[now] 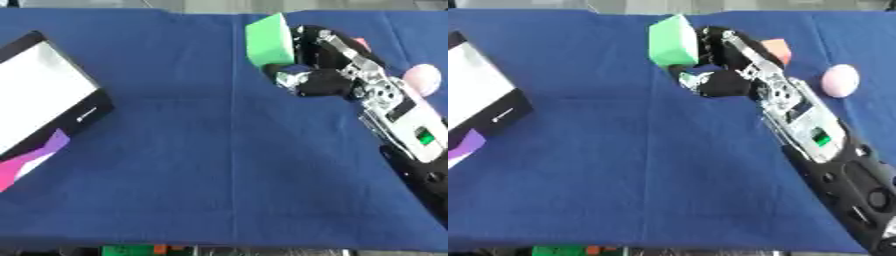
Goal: Pick up the objects with one hand, pass them to the other hand, and then place them into the box on the other side of the table.
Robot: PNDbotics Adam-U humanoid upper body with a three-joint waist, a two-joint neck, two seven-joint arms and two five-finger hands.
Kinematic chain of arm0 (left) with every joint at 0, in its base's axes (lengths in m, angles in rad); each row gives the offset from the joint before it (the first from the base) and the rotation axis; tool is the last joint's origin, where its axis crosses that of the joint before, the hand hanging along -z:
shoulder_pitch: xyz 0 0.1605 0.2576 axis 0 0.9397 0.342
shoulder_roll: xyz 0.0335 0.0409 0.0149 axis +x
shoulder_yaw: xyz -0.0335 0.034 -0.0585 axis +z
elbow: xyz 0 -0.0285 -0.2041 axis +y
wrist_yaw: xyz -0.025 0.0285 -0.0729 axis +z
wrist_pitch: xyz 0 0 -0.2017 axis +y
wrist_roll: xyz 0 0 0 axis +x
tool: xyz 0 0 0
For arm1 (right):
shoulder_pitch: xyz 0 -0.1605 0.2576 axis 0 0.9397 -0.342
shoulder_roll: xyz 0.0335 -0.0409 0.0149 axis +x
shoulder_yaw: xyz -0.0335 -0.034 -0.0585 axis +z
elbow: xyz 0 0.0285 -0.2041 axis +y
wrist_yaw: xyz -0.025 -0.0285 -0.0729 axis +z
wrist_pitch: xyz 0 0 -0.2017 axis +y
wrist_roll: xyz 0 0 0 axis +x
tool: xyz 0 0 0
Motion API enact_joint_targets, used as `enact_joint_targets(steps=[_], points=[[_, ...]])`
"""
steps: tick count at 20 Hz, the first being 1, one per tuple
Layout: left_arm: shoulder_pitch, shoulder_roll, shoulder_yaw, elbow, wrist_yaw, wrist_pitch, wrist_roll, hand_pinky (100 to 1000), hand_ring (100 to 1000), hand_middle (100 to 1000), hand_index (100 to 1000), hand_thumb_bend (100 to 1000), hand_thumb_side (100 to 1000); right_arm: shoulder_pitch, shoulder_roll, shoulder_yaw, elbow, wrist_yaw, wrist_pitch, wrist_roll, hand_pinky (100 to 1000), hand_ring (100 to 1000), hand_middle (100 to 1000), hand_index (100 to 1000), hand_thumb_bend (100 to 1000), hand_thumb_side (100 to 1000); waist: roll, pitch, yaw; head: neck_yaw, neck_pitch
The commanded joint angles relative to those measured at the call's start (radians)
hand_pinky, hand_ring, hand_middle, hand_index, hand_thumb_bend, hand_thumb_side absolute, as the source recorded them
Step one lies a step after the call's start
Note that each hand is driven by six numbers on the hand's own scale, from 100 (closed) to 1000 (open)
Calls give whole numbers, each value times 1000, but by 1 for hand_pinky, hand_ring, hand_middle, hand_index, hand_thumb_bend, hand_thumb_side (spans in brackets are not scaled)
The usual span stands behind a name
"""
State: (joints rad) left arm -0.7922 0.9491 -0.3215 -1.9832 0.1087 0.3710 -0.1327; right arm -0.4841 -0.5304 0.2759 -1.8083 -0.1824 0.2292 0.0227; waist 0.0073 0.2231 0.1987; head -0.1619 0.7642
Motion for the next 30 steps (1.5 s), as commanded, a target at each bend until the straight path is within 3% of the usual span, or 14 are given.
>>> enact_joint_targets(steps=[1, 14, 30], points=[[-44, 23, -33, -16, -23, 30, -73, 795, 695, 717, 816, 443, 560, -16, 0, 2, 0, 21, -10, -4, 755, 704, 490, 532, 100, 100, 4, -22, 2, -5, 6], [-213, -115, -188, 9, -203, 121, -303, 813, 741, 753, 833, 454, 563, -15, 21, 37, 17, 113, -38, -17, 758, 702, 489, 532, 100, 100, 6, -37, 23, -25, 1], [-284, -271, -279, 181, -384, 96, -400, 839, 771, 778, 855, 522, 529, -23, 44, 74, 23, 191, -56, -15, 755, 700, 488, 531, 100, 100, 0, -39, 30, -22, 6]])
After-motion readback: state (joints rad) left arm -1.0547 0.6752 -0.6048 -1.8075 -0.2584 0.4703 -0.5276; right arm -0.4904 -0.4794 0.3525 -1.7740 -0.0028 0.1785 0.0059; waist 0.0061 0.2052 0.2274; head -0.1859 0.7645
